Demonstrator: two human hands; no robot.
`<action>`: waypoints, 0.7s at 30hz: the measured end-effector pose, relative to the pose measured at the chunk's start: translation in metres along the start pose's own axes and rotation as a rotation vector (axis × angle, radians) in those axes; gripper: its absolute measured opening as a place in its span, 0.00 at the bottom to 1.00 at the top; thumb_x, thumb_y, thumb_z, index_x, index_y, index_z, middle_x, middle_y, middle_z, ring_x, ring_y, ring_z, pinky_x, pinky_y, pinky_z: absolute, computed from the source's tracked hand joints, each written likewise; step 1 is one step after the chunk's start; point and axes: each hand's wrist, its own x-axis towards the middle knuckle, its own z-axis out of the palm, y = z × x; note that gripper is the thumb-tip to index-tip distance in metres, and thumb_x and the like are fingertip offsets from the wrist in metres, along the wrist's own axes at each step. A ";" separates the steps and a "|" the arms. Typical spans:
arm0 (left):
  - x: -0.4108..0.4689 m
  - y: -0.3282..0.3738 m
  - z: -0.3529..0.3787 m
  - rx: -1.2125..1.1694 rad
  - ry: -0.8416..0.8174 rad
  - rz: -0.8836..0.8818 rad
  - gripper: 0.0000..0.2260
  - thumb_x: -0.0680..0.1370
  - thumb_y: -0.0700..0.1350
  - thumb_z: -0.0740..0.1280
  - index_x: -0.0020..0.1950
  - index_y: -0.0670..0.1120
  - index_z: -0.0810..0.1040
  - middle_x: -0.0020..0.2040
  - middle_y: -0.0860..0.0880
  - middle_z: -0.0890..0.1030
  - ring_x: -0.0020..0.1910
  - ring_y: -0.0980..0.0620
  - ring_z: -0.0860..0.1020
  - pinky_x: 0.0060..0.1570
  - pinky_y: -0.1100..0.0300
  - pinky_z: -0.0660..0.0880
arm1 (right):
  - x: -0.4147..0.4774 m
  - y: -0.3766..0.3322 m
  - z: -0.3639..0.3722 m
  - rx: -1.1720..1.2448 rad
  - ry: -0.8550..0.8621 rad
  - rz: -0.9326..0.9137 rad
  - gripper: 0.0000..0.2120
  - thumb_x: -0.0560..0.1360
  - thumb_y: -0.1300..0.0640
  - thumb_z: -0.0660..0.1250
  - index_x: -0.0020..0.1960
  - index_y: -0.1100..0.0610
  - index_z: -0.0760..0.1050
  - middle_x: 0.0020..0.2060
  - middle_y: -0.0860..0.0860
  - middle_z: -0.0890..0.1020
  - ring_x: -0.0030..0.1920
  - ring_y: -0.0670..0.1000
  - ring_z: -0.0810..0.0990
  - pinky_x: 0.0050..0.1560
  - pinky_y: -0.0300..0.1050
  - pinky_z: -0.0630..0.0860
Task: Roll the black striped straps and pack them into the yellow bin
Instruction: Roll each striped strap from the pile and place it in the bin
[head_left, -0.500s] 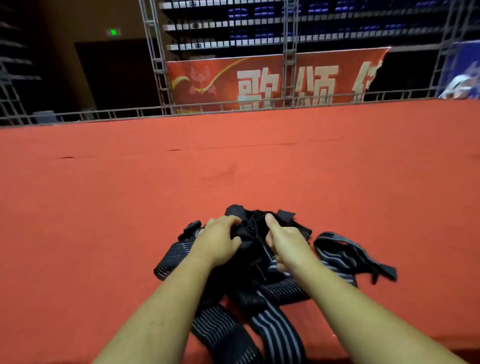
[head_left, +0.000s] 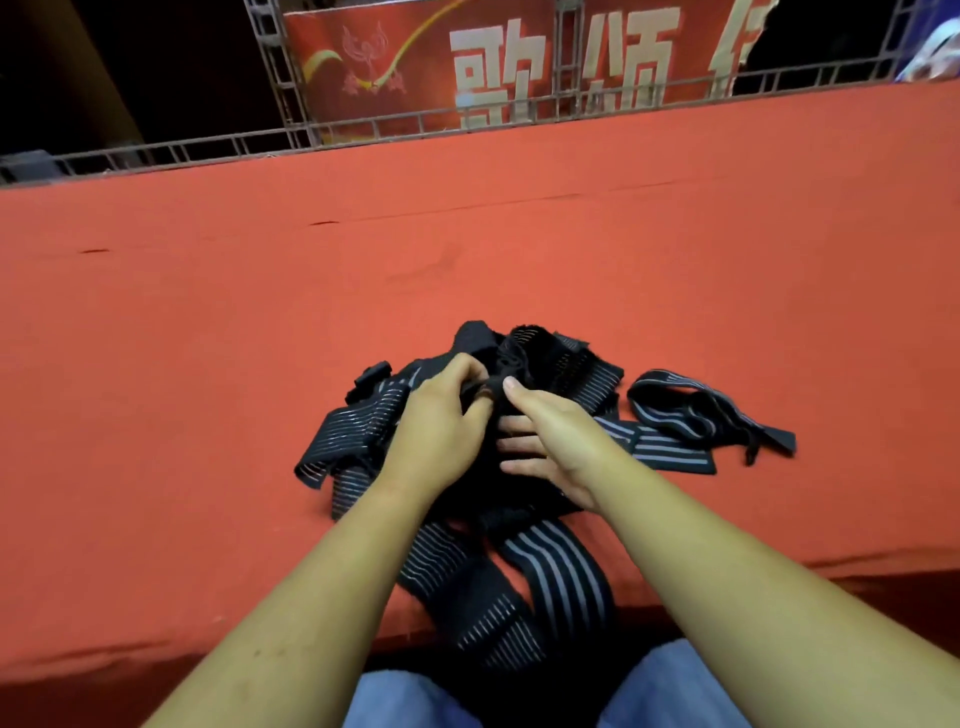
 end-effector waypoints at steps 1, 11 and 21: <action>-0.005 -0.001 0.000 -0.021 -0.002 -0.012 0.05 0.80 0.44 0.65 0.52 0.53 0.73 0.51 0.57 0.82 0.50 0.53 0.80 0.51 0.55 0.74 | -0.001 0.005 0.001 0.008 -0.013 0.010 0.19 0.81 0.39 0.65 0.67 0.47 0.76 0.67 0.56 0.79 0.59 0.56 0.82 0.55 0.57 0.84; -0.019 -0.014 0.000 -0.051 -0.134 0.009 0.22 0.77 0.40 0.70 0.66 0.58 0.71 0.63 0.58 0.79 0.61 0.61 0.78 0.58 0.68 0.74 | -0.005 0.019 -0.008 -0.139 0.040 -0.209 0.13 0.82 0.52 0.65 0.61 0.35 0.78 0.59 0.47 0.82 0.57 0.51 0.83 0.53 0.62 0.85; -0.029 -0.057 0.025 0.164 -0.027 -0.030 0.32 0.72 0.43 0.71 0.74 0.58 0.66 0.64 0.53 0.76 0.66 0.49 0.74 0.67 0.44 0.73 | -0.003 0.021 -0.033 0.286 0.334 -0.293 0.11 0.85 0.58 0.57 0.55 0.51 0.78 0.59 0.56 0.86 0.63 0.59 0.83 0.56 0.62 0.83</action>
